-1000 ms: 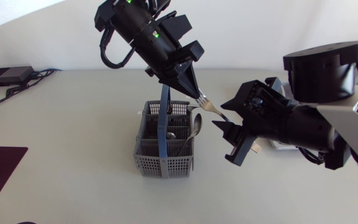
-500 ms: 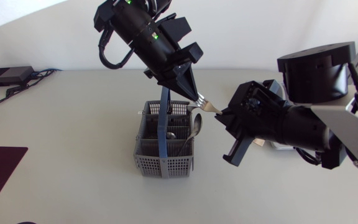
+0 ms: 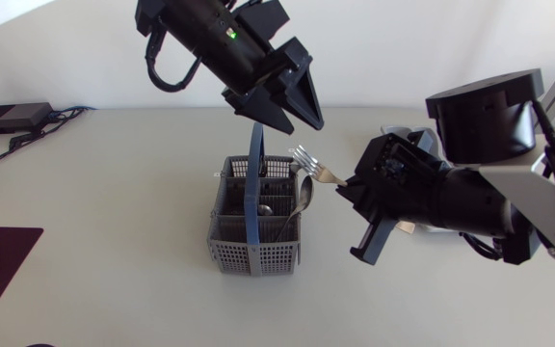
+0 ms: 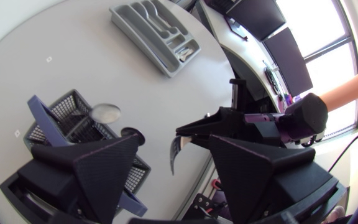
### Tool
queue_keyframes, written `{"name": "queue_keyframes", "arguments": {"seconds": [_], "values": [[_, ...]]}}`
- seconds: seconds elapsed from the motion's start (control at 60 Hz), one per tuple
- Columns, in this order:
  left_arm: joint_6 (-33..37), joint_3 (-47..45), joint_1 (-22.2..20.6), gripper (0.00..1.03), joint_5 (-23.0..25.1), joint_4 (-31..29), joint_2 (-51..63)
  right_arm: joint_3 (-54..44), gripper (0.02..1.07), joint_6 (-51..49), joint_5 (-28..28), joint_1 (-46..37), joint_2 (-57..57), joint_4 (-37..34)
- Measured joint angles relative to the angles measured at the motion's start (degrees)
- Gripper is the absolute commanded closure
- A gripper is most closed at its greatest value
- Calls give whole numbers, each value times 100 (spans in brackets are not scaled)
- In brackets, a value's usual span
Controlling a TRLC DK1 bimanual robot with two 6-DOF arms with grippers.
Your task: Sort the cutlery from the basket into the organizer compartments.
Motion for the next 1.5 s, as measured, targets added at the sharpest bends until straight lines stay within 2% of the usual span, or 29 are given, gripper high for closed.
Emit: {"name": "queue_keyframes", "arguments": {"seconds": [0.15,0.317,0.5,0.733,1.033,1.317,1.5], "values": [[-17,0,415,4,7,258,-94,0,101,-2,-142,-798,35,13],[-11,-111,866,4,-42,485,-284,61,101,-44,-656,-2356,673,275],[42,-767,1137,4,-455,813,-651,697,101,-48,-1032,-3860,1952,562],[203,-1847,1355,4,-1113,1300,-1128,2065,101,92,-1193,-4898,3512,758],[385,-3510,1257,4,-2133,2140,-2234,4127,101,723,-1239,-5486,5333,505],[638,-4771,992,4,-2706,2750,-3119,5761,101,1196,-1241,-5674,6793,-20],[743,-5292,883,4,-2872,2942,-3521,6341,101,1366,-1220,-5744,7434,-223]]}}
